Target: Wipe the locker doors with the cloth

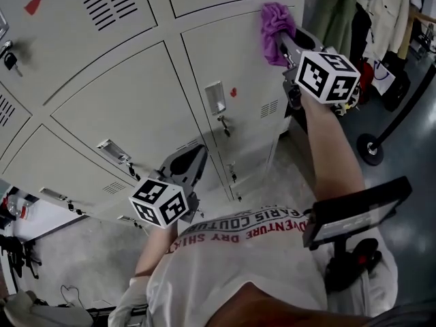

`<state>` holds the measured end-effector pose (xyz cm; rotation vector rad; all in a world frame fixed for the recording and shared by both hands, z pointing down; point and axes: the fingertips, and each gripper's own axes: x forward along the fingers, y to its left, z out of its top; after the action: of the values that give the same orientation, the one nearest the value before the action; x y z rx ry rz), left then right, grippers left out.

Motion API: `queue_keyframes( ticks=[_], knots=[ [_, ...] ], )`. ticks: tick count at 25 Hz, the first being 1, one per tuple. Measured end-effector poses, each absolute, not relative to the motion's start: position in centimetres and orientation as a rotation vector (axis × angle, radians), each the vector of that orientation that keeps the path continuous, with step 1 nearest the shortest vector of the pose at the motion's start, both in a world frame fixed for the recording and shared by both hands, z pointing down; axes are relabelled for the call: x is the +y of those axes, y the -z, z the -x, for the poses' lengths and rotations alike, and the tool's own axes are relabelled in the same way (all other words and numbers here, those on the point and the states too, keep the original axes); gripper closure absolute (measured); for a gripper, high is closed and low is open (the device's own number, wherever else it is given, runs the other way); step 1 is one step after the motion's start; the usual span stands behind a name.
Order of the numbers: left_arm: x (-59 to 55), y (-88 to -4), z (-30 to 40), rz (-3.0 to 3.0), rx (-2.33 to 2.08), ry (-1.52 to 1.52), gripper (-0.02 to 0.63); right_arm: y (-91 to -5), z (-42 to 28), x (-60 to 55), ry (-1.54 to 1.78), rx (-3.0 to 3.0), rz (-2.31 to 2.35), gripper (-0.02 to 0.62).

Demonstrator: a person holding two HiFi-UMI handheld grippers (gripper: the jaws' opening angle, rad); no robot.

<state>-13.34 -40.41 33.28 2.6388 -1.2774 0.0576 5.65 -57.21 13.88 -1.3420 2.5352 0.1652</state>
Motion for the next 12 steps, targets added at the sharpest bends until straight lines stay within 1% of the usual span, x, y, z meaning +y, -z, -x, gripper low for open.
queue_keyframes(
  ticks=[7,12],
  knots=[
    [-40.4,-33.5,13.7,-2.631,-1.277,-0.053,0.606,-14.4,-10.8,-59.7,-0.154,2.417,1.522,0.543],
    [-40.4,-33.7,13.9,-2.627,-1.28,-0.052,0.606,-14.8,-11.8,-60.1,-0.131,2.388,1.544,0.545]
  ],
)
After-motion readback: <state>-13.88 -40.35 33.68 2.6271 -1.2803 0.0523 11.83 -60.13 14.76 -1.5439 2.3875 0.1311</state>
